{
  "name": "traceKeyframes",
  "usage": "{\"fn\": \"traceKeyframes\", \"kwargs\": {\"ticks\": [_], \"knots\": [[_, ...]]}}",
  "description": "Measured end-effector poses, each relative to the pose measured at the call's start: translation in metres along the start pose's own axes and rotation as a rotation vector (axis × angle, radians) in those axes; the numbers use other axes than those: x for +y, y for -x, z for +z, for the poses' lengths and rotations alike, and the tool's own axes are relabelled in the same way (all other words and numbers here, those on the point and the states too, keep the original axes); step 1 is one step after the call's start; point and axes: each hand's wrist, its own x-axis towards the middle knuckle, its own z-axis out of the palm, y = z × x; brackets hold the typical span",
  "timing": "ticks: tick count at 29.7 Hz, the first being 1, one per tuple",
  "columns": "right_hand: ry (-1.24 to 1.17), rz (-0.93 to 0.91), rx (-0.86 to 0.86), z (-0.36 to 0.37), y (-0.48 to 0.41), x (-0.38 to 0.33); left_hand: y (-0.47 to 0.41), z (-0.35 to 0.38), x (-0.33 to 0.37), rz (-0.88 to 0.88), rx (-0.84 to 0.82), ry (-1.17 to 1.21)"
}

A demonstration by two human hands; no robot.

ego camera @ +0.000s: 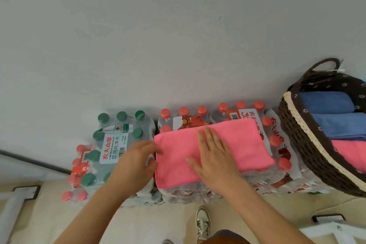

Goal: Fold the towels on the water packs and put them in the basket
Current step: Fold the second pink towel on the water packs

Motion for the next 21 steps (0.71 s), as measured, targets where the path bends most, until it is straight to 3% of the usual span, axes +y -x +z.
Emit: {"fn": "traceKeyframes", "kwargs": {"ticks": [2, 4, 6, 10, 13, 17, 21], "knots": [[0.048, 0.027, 0.062, 0.012, -0.003, -0.004, -0.022, 0.003, -0.003, -0.108, 0.024, -0.049], [0.049, 0.054, 0.062, 0.019, -0.002, -0.006, -0.040, 0.010, -0.005, -0.211, -0.077, -0.042], [0.028, 0.042, 0.064, 0.023, -0.001, -0.005, -0.052, 0.016, -0.005, -0.322, -0.127, 0.071], [0.060, -0.003, 0.096, 0.028, -0.003, -0.001, -0.059, 0.014, -0.006, -0.461, -0.059, 0.378], [0.081, -0.042, 0.098, 0.031, -0.005, -0.003, -0.055, 0.005, -0.011, -0.396, -0.057, 0.428], [0.095, -0.078, 0.063, 0.030, -0.007, -0.010, -0.045, -0.013, -0.021, -0.274, -0.174, 0.389], [-0.009, -0.009, 0.166, 0.015, 0.003, -0.046, -0.045, -0.026, -0.019, -0.339, -0.207, 0.587]]}}
